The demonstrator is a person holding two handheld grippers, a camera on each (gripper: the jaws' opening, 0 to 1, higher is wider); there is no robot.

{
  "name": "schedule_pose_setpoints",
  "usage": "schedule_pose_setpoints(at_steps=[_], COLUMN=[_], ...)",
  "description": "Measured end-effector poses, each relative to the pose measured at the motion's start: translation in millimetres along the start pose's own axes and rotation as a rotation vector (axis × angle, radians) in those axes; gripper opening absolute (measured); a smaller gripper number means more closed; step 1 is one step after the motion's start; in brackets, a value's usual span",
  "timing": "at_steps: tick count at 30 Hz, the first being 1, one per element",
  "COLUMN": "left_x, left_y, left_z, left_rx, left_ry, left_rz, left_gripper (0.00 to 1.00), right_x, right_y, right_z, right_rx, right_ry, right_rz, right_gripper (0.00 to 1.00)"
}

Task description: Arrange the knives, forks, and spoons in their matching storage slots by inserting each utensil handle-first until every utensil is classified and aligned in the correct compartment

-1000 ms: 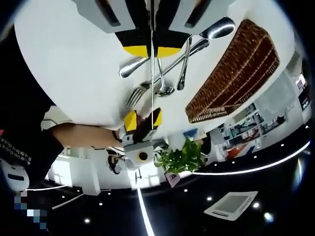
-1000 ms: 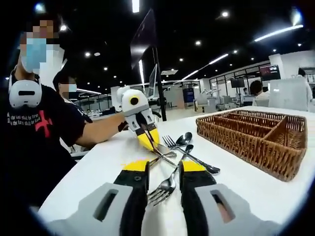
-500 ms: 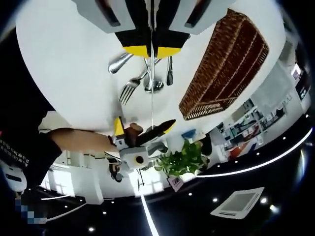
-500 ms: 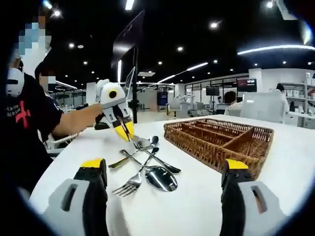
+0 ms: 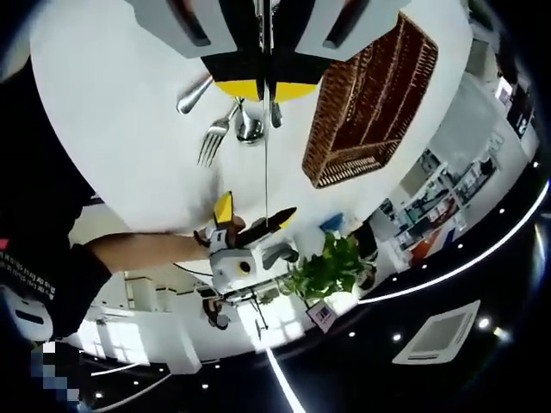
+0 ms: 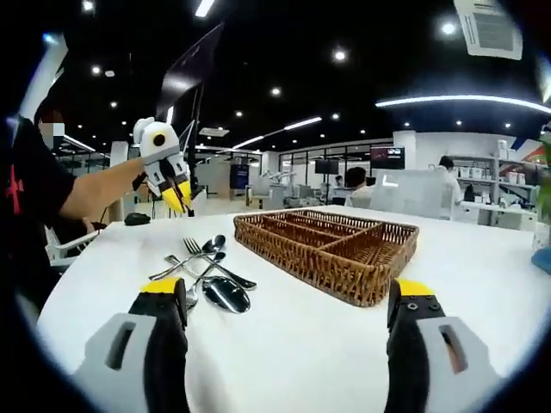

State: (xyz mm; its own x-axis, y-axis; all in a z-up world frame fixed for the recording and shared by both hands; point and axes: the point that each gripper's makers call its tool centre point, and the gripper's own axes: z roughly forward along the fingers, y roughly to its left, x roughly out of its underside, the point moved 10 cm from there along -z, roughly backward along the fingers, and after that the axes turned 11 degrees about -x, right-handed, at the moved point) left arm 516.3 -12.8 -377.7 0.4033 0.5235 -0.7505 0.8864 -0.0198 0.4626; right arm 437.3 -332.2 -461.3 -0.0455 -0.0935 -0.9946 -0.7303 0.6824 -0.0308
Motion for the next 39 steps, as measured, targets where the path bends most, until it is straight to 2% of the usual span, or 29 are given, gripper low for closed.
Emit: schedule_pose_setpoints(at_steps=[6, 9, 15, 17, 19, 21, 27, 31, 39], left_x=[-11.6, -14.8, -15.4, -16.2, -17.6, -18.9, -21.6, -20.7, -20.2], left_y=[11.0, 14.7, 21.7, 21.6, 23.1, 24.9, 28.1, 30.9, 30.3], left_z=[-9, -11, -14, -14, -15, -16, -17, -15, -12], left_rx=[-0.031, -0.054, -0.091, -0.084, -0.095, -0.105, -0.115, -0.123, -0.121], left_ry=[0.007, -0.025, 0.023, 0.03, 0.028, 0.031, 0.025, 0.039, 0.056], left_rz=[0.055, 0.104, 0.139, 0.146, 0.15, 0.161, 0.19, 0.205, 0.228], left_gripper=[0.01, 0.01, 0.01, 0.01, 0.01, 0.01, 0.01, 0.01, 0.01], right_x=[-0.8, -1.1, -1.7, -1.8, -6.6, -13.5, -17.2, -15.0, -16.3], right_y=[-2, -4, -8, -8, -5, 0, 7, 2, 5], right_z=[-2, -3, -4, -6, -9, -15, -37, -38, -35], right_rx=[0.021, 0.037, 0.063, 0.068, 0.086, 0.083, 0.093, 0.11, 0.1], right_ry=[-0.009, -0.019, -0.047, -0.041, -0.04, -0.078, -0.11, -0.095, -0.1], right_rz=[0.026, 0.032, 0.043, 0.047, 0.01, 0.014, -0.001, 0.005, 0.0], right_gripper=[1.0, 1.0, 1.0, 1.0, 1.0, 1.0, 1.0, 1.0, 1.0])
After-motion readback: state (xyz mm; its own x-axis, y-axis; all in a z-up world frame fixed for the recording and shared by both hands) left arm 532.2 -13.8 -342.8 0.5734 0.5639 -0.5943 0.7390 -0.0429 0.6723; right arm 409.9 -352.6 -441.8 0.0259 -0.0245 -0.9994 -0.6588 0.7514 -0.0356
